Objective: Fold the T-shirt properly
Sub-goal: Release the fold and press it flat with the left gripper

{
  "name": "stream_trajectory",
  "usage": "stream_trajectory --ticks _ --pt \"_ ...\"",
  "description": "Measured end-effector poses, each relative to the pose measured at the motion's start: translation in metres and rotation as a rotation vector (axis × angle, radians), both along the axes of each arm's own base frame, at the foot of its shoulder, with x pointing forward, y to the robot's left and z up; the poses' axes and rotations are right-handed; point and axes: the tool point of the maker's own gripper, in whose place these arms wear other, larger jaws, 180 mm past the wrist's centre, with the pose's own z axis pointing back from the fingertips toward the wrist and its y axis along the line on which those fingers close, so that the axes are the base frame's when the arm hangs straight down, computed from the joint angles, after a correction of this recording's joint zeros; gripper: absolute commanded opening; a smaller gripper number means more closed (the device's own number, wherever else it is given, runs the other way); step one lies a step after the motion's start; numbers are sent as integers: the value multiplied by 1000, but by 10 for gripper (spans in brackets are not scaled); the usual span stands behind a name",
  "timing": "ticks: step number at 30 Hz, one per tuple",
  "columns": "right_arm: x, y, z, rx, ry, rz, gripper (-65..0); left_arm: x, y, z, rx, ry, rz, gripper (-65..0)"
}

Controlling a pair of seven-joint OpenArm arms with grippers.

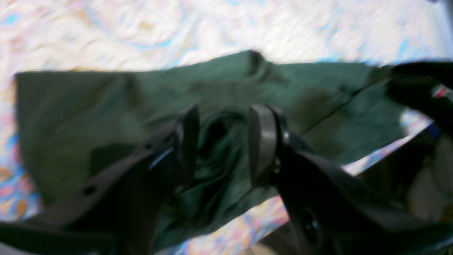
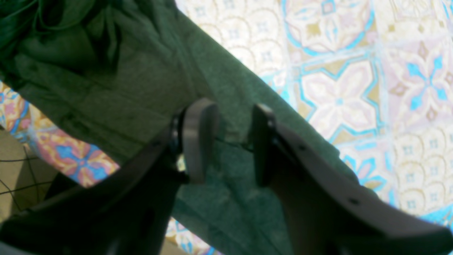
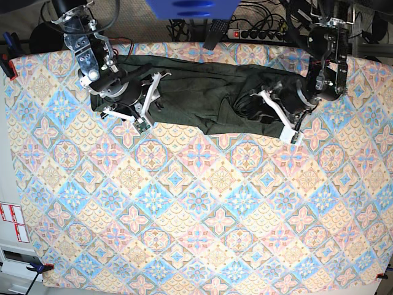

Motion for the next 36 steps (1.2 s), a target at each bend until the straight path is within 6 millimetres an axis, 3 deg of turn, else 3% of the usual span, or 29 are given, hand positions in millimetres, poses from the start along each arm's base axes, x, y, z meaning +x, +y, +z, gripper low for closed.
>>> stream_trajectory --ticks 3,7,11,16,21,24,31,36 --pt "-1 0 -1 -1 3 0 -454 0 20 -6 36 15 13 -419" --pt "0 0 0 -1 0 0 -454 -12 51 -37 90 121 58 -419" --pt "0 -1 0 -3 2 3 -454 -13 60 -59 95 186 87 -419" --pt "3 0 2 -2 -7 0 -454 4 17 -66 36 189 21 -419" --pt "0 0 0 -1 0 0 -454 16 -40 -57 -42 164 -61 -419" --pt "0 0 0 -2 0 0 -454 20 -63 -51 -68 148 -107 -419" --pt "0 0 0 -1 0 3 -454 21 -89 -44 -114 139 -136 -419" --pt "0 0 0 0 -1 1 -454 14 -73 -42 -77 126 -143 -419"
